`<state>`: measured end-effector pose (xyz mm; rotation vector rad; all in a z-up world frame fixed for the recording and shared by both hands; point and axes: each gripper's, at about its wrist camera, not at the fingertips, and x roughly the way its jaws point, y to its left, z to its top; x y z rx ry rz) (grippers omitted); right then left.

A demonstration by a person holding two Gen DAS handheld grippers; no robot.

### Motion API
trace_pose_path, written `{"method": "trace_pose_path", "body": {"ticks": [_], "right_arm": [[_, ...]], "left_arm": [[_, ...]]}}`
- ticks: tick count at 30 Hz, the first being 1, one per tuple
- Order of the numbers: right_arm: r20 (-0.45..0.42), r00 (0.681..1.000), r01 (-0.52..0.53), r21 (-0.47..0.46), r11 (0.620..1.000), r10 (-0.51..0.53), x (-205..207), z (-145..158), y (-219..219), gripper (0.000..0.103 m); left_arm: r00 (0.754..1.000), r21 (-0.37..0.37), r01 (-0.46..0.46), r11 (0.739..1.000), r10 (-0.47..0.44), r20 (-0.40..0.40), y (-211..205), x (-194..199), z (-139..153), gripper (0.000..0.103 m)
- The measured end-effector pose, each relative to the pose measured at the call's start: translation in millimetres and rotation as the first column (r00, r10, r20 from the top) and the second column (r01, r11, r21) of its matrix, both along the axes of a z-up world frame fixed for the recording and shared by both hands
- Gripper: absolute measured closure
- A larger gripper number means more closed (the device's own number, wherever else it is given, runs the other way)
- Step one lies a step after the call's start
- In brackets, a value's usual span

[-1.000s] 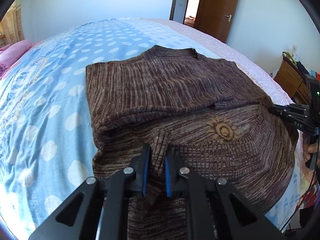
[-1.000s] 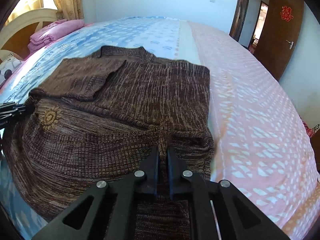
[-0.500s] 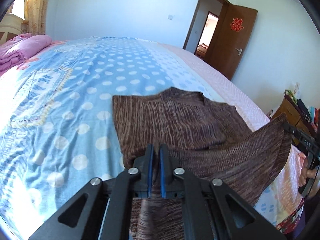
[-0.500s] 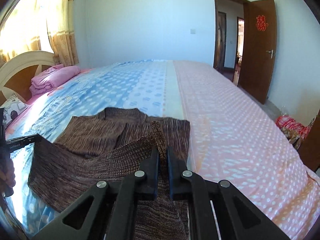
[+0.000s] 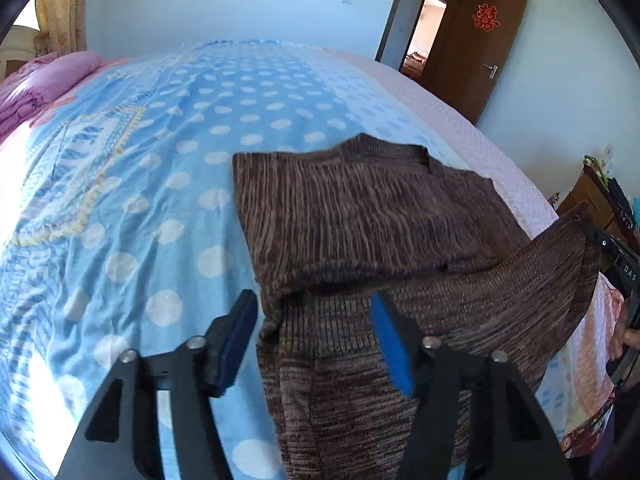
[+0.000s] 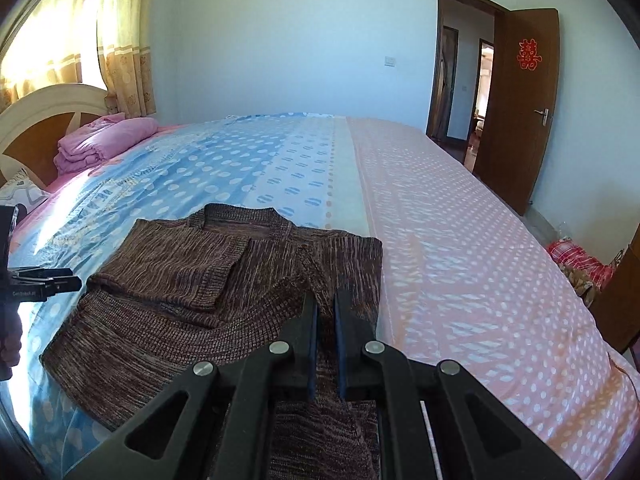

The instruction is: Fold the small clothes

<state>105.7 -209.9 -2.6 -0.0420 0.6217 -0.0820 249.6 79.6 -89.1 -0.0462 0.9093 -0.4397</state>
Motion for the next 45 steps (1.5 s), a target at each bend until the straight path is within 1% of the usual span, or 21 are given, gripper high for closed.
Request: {"method": "trace_pose_path", "body": {"ticks": [4, 5, 7, 11, 12, 13, 14, 15, 17, 20, 22, 26, 30, 32, 36, 38, 39, 41, 43, 44, 45], "right_arm": [[-0.012, 1.0, 0.009, 0.016, 1.0, -0.009, -2.1, -4.0, -3.5, 0.096], [-0.011, 1.0, 0.01, 0.017, 1.0, -0.01, -3.2, -3.8, -3.9, 0.096], [-0.008, 1.0, 0.01, 0.015, 1.0, -0.01, -4.6, -2.9, -3.5, 0.096], [-0.015, 1.0, 0.013, 0.02, 1.0, -0.013, -5.5, -4.9, -5.2, 0.096], [-0.017, 1.0, 0.015, 0.022, 1.0, -0.014, -5.4, -5.2, -5.7, 0.096], [-0.018, 1.0, 0.018, 0.024, 1.0, -0.017, -5.6, -6.0, -6.5, 0.096], [-0.018, 1.0, 0.022, 0.028, 0.999, -0.021, -6.0, -6.6, -7.3, 0.096], [-0.018, 1.0, 0.025, 0.032, 0.999, -0.024, -6.8, -6.9, -8.1, 0.096], [-0.017, 1.0, 0.027, 0.038, 0.999, -0.026, -9.0, -7.0, -9.3, 0.096], [-0.01, 1.0, 0.029, 0.04, 0.999, -0.028, -13.3, -4.7, -10.5, 0.096], [0.001, 1.0, 0.027, 0.045, 0.999, -0.027, -16.3, -0.7, -11.7, 0.096], [0.037, 0.999, 0.022, 0.056, 0.998, -0.024, -14.5, 12.0, -12.3, 0.096], [0.056, 0.998, 0.017, 0.039, 0.999, -0.019, 1.6, 20.3, -10.7, 0.096], [0.058, 0.998, 0.019, 0.032, 0.999, -0.021, 14.9, 22.9, -11.9, 0.097], [0.076, 0.996, 0.048, -0.001, 0.999, -0.048, 50.3, 30.0, -18.6, 0.099], [0.063, 0.996, 0.07, -0.018, 0.997, -0.069, 68.8, 28.7, -24.6, 0.099], [0.046, 0.996, 0.071, -0.002, 0.997, -0.071, 77.6, 25.2, -29.3, 0.099], [0.006, 0.998, 0.056, 0.072, 0.996, -0.057, 85.0, 16.6, -38.1, 0.099], [-0.025, 0.999, 0.039, 0.113, 0.993, -0.037, 85.3, 6.0, -41.7, 0.098], [-0.045, 0.999, 0.026, 0.113, 0.993, -0.021, 85.3, -1.2, -41.2, 0.095], [-0.063, 0.998, 0.012, 0.108, 0.994, -0.005, 86.6, -8.0, -39.6, 0.083]], "left_arm": [[0.999, 0.022, 0.002, 1.0, -0.001, -0.054, -10.0, 1.1, -20.0, 0.037], [0.998, 0.047, 0.003, 0.999, 0.0, -0.058, -14.4, 1.0, -24.3, 0.037], [0.998, 0.094, 0.01, 0.995, -0.004, -0.061, -24.1, 0.5, -32.8, 0.047], [0.999, 0.115, 0.008, 0.993, -0.004, -0.04, -30.1, -3.3, -34.5, 0.047], [0.999, 0.112, 0.0, 0.994, 0.005, -0.044, -28.9, -3.3, -34.4, 0.05], [0.999, 0.104, -0.006, 0.995, 0.01, -0.042, -27.7, -3.8, -34.4, 0.067], [0.999, 0.093, -0.003, 0.996, 0.006, -0.04, -27.2, -4.8, -34.1, 0.081], [0.999, 0.083, 0.0, 0.997, 0.003, -0.039, -26.6, -6.6, -32.6, 0.091], [1.0, 0.077, -0.007, 0.997, 0.009, -0.026, -25.9, -11.3, -29.3, 0.092], [0.999, 0.023, -0.036, 0.999, 0.036, -0.018, -17.3, -16.8, -20.3, 0.093], [0.999, -0.022, -0.046, 0.999, 0.046, -0.008, -12.0, -19.1, -9.6, 0.093], [0.998, -0.059, -0.052, 0.997, 0.054, 0.033, -8.4, -15.9, 15.1, 0.093], [0.993, -0.062, -0.092, 0.994, 0.096, 0.062, -7.6, 5.0, 32.1, 0.093], [0.991, -0.075, -0.114, 0.991, 0.119, 0.064, -5.2, 19.4, 37.4, 0.093], [0.984, -0.068, -0.154, 0.986, 0.159, 0.076, -6.2, 52.1, 45.0, 0.093], [0.982, -0.055, -0.167, 0.984, 0.171, 0.081, -8.2, 66.8, 44.2, 0.093], [0.981, -0.036, -0.175, 0.984, 0.177, 0.083, -10.8, 74.2, 42.4, 0.093], [0.982, -0.02, -0.176, 0.984, 0.177, 0.071, -13.7, 82.5, 36.1, 0.093], [0.985, -0.032, -0.162, 0.986, 0.163, 0.057, -13.6, 83.9, 29.7, 0.093], [0.986, -0.034, -0.154, 0.987, 0.156, 0.059, -13.5, 83.6, 27.0, 0.093], [0.986, -0.035, -0.15, 0.988, 0.152, 0.062, -13.2, 82.4, 24.9, 0.093]]}}
